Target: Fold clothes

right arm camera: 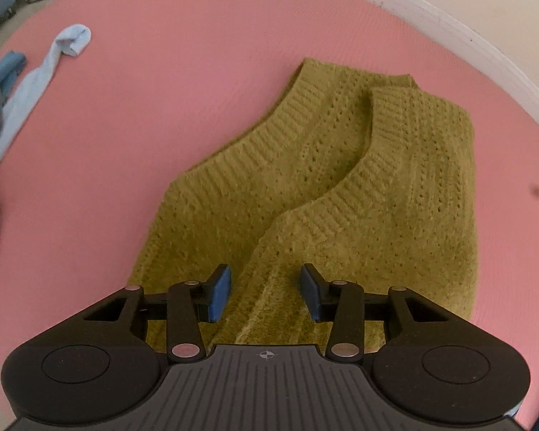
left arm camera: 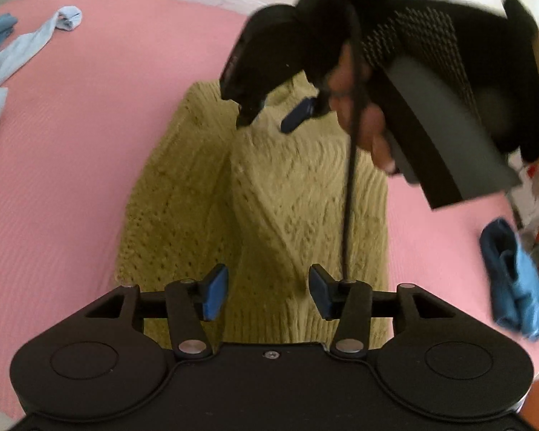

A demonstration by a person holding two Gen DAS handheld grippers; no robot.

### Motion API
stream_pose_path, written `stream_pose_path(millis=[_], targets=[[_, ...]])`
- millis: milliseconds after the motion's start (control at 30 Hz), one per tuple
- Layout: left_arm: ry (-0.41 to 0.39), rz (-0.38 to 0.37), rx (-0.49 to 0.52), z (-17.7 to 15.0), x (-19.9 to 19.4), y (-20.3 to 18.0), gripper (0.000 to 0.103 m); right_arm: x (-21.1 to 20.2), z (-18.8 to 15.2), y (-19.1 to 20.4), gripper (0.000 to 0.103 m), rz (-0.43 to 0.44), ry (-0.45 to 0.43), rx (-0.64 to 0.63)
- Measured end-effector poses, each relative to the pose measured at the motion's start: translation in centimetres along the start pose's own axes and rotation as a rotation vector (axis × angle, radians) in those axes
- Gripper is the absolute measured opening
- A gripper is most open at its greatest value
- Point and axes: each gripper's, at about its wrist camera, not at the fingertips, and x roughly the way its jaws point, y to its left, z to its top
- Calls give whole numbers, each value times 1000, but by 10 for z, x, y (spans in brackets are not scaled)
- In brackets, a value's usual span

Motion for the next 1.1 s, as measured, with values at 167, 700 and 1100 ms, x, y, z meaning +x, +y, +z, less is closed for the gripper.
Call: stream_pose_path(millis=[167,700,1100], targets=[[14,-16,-30,-5,-3,10,8,-3,-5,-6,11,-10,-9,4],[65,-48,-303,-19,-41,95,7,-36,-6,50,11,110,-142,-84],[-16,28,-221,-5,-54,98,48,-88,-50,5,37,168,-313,-14]])
